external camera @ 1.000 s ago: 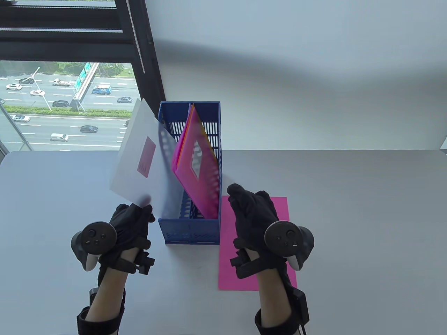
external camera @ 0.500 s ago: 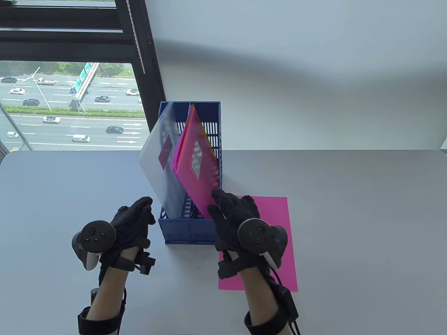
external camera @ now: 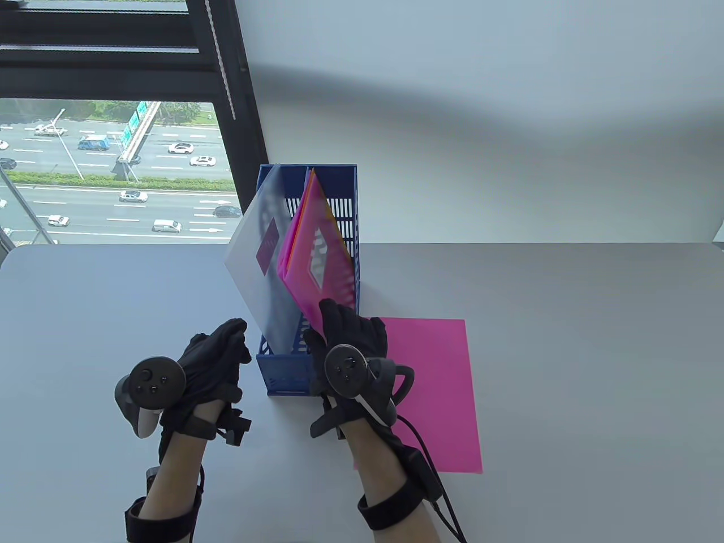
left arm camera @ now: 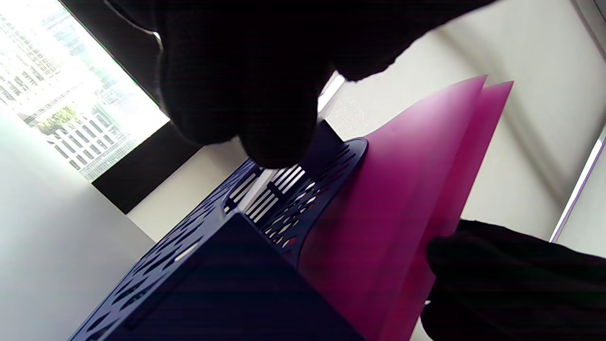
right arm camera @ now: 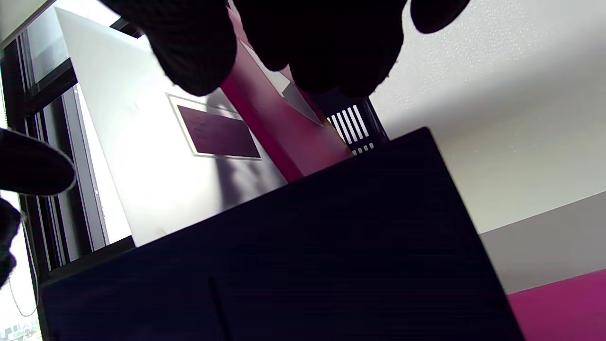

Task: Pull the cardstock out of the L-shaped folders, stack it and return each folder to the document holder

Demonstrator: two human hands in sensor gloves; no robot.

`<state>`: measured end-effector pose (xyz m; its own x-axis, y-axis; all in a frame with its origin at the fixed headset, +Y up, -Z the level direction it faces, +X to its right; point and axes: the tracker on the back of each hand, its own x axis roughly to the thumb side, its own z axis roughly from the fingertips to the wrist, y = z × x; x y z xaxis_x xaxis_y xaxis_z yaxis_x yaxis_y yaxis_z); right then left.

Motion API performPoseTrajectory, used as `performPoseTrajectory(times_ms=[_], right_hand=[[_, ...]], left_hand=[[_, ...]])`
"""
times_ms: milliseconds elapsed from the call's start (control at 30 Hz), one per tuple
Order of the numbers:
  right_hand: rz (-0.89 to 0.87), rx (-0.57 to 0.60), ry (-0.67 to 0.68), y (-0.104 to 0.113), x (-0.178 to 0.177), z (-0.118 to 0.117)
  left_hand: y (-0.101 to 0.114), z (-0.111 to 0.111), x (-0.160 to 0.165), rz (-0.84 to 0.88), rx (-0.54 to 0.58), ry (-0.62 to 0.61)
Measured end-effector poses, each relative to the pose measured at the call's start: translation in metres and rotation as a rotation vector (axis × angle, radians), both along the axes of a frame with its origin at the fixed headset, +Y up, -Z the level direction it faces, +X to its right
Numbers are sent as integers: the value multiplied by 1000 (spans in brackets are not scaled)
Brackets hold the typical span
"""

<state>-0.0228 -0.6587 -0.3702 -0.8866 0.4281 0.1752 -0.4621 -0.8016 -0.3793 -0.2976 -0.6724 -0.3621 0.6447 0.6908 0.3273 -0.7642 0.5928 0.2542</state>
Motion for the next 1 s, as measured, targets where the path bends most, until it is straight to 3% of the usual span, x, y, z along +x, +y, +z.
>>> performPoseTrajectory(times_ms=[333, 567, 667, 767, 1000], right_hand=[[-107, 33, -10, -2, 24, -1], [22, 133, -142, 0, 18, 4], [87, 105, -181, -3, 13, 1], [60, 48, -157, -8, 13, -5], [69, 136, -148, -6, 14, -2]], left_hand=[[-1, -1, -1, 16, -16, -20], [-2, -1, -1, 18, -16, -25], [-2, -1, 0, 19, -20, -36], [-2, -1, -1, 19, -19, -34], [-3, -1, -1, 29, -22, -33]])
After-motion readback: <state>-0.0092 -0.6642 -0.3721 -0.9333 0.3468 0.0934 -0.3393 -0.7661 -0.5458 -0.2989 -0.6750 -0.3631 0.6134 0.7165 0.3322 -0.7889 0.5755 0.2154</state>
